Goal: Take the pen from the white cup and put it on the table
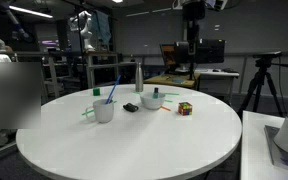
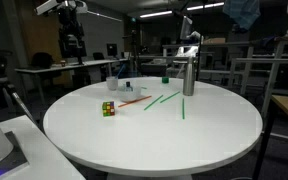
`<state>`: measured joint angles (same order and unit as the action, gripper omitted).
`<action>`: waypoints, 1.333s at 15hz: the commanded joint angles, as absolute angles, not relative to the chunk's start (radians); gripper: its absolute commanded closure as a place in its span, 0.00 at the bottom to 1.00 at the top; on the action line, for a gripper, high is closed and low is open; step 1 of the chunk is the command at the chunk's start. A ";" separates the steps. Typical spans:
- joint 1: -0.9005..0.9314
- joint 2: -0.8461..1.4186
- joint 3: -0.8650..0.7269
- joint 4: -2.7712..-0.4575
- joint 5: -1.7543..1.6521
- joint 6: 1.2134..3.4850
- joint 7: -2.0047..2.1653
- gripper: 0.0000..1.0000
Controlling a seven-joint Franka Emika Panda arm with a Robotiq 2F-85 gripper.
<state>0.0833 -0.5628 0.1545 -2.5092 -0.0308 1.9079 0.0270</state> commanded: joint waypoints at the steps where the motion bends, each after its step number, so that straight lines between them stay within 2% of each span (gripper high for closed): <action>1: 0.097 -0.561 0.143 -2.507 -0.037 1.906 0.033 0.00; 11: 0.082 -0.486 0.100 -2.485 -0.036 2.054 0.001 0.00; 20: 0.093 -0.294 0.031 -2.386 0.076 2.198 -0.056 0.00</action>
<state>0.0804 -0.3879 0.0573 -2.4613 0.0174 2.1721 -0.0011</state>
